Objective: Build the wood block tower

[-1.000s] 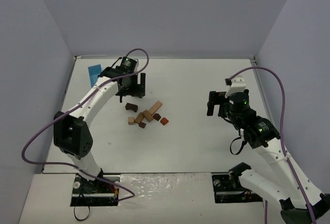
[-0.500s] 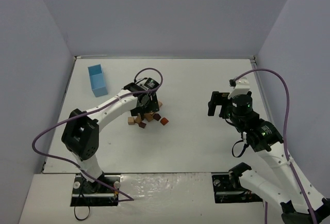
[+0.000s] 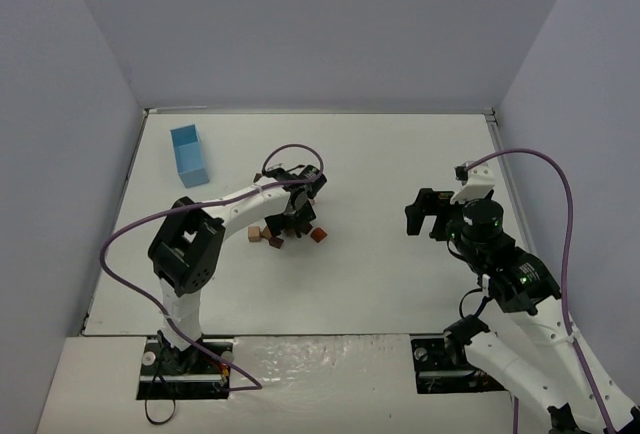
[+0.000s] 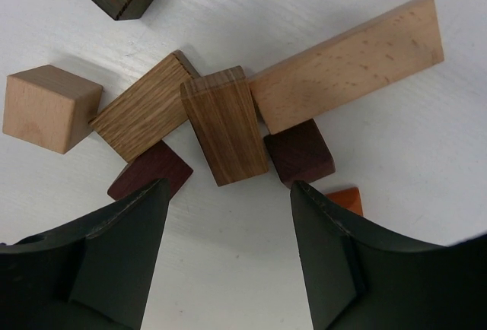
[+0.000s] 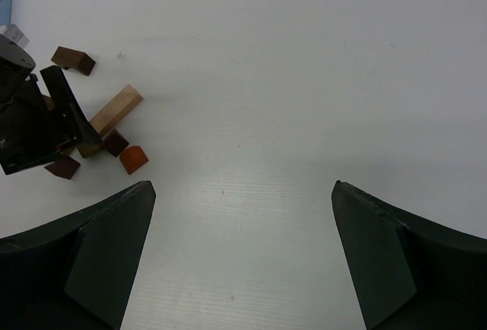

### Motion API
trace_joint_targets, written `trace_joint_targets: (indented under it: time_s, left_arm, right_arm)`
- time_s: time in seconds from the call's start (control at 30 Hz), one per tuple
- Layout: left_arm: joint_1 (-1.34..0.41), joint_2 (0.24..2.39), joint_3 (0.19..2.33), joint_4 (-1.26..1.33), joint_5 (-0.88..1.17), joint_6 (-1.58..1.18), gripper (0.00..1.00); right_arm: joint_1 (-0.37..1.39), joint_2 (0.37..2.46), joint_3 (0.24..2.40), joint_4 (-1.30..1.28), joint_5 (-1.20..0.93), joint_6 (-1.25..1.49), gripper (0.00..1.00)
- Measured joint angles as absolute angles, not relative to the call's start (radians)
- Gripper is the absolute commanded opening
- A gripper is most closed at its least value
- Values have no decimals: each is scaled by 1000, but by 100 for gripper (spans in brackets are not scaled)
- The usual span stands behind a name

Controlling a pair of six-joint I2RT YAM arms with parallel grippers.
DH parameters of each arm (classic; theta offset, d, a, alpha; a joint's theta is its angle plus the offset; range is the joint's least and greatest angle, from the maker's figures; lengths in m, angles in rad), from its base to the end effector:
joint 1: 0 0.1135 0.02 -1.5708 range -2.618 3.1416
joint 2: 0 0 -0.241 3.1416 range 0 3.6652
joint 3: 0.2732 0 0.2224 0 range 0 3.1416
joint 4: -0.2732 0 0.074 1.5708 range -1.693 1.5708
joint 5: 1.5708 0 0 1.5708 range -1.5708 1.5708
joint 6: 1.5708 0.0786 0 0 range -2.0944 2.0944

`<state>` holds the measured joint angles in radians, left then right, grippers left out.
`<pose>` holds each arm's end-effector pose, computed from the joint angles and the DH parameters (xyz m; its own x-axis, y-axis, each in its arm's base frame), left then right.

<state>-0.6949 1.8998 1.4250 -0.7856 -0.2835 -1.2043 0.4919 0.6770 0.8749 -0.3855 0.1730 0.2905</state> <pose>0.2917 -0.2145 0.1547 -0.7748 -0.5211 -0.3581 -0.4860 0.8531 -0.1897 0.1643 0.0727 0.3372 -0.2481 0.1872 -0.9505 -0.2558 0.9337 0.2507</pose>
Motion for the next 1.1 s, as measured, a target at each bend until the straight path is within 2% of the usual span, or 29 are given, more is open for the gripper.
trace_joint_targets:
  time_s: [0.77, 1.0, 1.1]
  left_arm:
    - [-679, 2034, 1557, -883, -323, -1316, 46]
    - [-671, 2035, 1588, -902, -324, -1318, 28]
    - [-669, 2035, 1590, -908, -325, -1319, 25]
  right_arm:
    - [566, 657, 863, -385, 135, 290, 100]
    - [593, 658, 863, -385, 133, 289, 100]
    - [601, 665, 864, -385, 133, 287, 100]
